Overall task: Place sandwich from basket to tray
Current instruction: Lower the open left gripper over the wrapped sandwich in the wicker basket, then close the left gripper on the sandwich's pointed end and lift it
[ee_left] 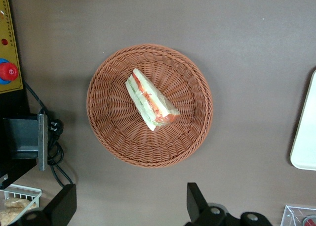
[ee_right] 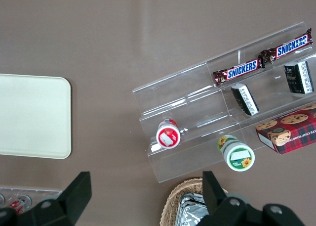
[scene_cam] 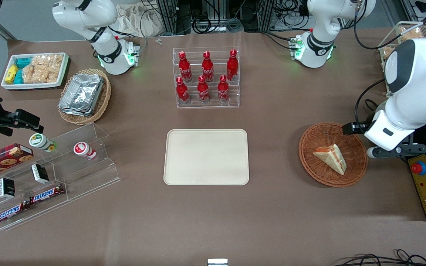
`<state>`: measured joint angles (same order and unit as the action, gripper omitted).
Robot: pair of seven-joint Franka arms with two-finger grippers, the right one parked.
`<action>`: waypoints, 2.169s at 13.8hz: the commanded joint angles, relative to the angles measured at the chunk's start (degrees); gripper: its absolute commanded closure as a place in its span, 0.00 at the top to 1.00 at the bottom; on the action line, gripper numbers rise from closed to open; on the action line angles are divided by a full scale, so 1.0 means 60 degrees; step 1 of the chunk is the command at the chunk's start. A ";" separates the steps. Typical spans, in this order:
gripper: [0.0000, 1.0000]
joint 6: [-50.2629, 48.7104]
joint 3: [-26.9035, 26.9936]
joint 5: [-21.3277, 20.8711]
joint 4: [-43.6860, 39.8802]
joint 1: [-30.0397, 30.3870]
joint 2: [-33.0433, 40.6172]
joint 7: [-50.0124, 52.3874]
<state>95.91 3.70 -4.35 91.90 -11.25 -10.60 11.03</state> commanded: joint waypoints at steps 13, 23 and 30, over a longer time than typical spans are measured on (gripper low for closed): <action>1.00 0.4288 0.1009 0.0343 0.2612 0.0029 -0.0899 0.4174; 1.00 0.5680 0.0936 0.0373 0.4061 -0.0088 -0.1676 0.6920; 0.00 0.6045 0.0877 0.0548 0.4239 -0.0118 -0.1808 0.7666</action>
<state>129.72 9.18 -1.68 116.07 -11.59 -22.05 53.73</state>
